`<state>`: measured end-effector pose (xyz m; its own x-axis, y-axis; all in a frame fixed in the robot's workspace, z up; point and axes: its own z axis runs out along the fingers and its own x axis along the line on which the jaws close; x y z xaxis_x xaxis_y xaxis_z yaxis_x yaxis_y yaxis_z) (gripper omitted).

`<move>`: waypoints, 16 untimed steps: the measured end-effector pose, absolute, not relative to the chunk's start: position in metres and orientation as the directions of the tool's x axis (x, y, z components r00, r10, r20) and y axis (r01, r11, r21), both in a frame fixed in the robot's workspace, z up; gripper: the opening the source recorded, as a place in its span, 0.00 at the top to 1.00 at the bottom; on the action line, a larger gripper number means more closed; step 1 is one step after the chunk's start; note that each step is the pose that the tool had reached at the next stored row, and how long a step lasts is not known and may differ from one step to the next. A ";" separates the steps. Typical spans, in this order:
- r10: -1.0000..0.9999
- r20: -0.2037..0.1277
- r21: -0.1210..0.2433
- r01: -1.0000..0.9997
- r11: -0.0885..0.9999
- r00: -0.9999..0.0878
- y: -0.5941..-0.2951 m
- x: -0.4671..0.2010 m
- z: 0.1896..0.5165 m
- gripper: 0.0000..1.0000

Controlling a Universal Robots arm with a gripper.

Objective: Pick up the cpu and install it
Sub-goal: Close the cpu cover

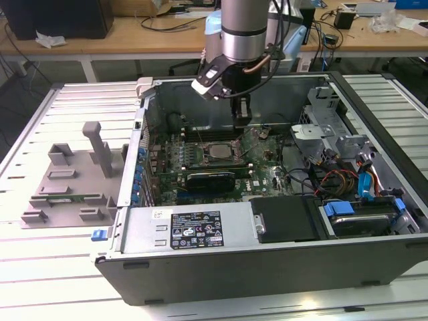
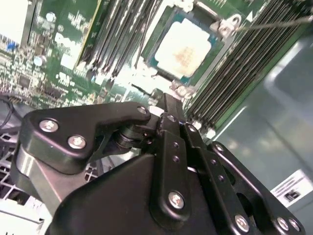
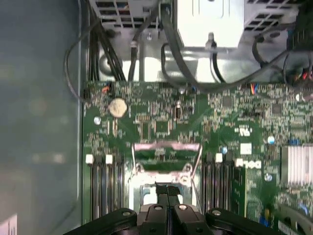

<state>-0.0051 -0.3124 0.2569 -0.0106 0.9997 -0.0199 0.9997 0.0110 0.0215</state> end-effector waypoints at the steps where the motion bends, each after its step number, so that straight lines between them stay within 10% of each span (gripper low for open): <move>1: 1.000 -0.020 0.021 1.000 0.011 -0.011 -0.312 -0.004 0.257 0.89; 16: 1.000 -0.021 0.018 1.000 0.011 -0.011 -0.312 0.011 0.262 0.89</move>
